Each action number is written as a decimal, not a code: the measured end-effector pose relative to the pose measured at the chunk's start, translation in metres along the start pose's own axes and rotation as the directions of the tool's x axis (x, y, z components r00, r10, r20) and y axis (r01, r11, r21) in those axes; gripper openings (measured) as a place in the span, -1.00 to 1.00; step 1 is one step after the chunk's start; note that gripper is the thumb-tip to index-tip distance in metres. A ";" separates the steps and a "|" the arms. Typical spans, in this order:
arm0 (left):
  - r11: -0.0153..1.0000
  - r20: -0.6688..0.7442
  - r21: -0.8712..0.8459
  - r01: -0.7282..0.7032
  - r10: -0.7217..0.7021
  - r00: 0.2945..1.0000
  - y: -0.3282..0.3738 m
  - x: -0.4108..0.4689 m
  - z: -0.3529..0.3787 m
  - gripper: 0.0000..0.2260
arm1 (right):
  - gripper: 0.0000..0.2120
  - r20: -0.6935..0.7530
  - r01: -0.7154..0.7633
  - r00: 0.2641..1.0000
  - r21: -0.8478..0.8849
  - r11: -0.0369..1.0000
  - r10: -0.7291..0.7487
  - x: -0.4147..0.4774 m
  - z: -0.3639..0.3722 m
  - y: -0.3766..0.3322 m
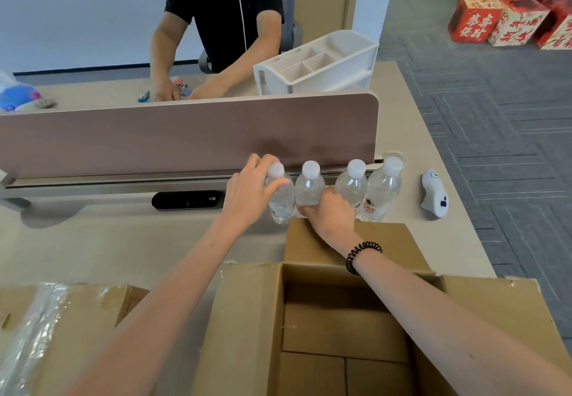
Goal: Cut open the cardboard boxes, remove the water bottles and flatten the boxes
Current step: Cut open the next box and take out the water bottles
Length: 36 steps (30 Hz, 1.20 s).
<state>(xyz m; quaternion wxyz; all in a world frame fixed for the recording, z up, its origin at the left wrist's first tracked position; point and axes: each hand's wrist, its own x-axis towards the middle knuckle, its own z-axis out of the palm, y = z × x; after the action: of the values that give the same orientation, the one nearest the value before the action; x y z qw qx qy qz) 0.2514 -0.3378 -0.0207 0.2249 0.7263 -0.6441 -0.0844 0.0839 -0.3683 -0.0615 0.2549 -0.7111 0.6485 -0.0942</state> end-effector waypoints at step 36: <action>0.989 0.118 -0.056 0.134 -0.127 0.985 0.038 -0.110 0.022 -0.71 | -0.69 0.061 0.436 0.898 0.024 0.900 -0.437 -0.098 -0.062 0.090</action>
<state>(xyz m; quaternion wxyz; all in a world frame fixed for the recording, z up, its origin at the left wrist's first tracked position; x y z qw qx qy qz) 0.1913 -0.2385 -0.0417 0.2048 0.7533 -0.6039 -0.1609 -0.0375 -0.2912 -0.0330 0.2518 -0.8397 0.4636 -0.1290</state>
